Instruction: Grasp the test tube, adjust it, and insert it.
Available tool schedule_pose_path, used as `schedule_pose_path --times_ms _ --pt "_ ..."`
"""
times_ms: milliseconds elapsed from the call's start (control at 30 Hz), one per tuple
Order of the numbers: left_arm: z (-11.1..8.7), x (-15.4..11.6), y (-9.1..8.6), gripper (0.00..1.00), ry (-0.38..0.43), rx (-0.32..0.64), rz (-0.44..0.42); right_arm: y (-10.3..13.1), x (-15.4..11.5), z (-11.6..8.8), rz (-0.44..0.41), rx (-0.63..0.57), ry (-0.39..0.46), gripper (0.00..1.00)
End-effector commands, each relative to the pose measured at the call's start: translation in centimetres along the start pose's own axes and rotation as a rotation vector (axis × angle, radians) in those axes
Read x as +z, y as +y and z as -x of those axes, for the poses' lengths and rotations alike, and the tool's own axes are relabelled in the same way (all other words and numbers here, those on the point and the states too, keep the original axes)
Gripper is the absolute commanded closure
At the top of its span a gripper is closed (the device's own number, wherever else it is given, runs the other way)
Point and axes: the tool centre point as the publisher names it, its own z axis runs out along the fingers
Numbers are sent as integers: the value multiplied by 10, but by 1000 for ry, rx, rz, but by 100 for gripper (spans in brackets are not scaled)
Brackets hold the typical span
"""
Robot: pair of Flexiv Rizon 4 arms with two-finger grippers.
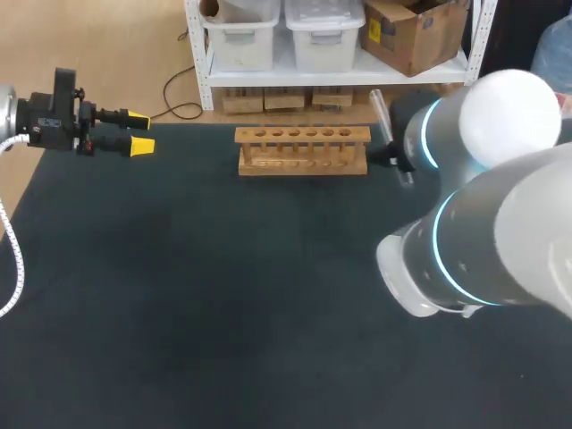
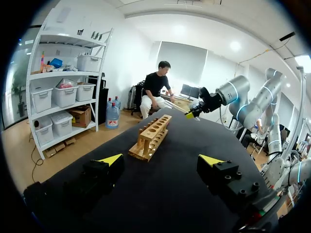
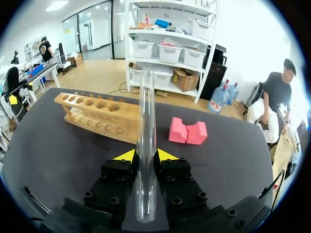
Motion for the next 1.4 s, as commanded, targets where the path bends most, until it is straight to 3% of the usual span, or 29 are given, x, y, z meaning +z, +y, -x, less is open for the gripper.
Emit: schedule_pose_path --times_ms 33,467,767,1400 --pt "-1 0 0 0 -3 3 0 12 9 7 -10 -4 -1 100" --pt "-1 0 0 0 -3 3 0 56 15 18 -70 32 22 100" --pt "-1 0 0 0 -3 3 0 65 26 23 -117 75 32 100" --pt "-1 0 0 0 -3 3 0 78 46 23 -69 83 50 100"
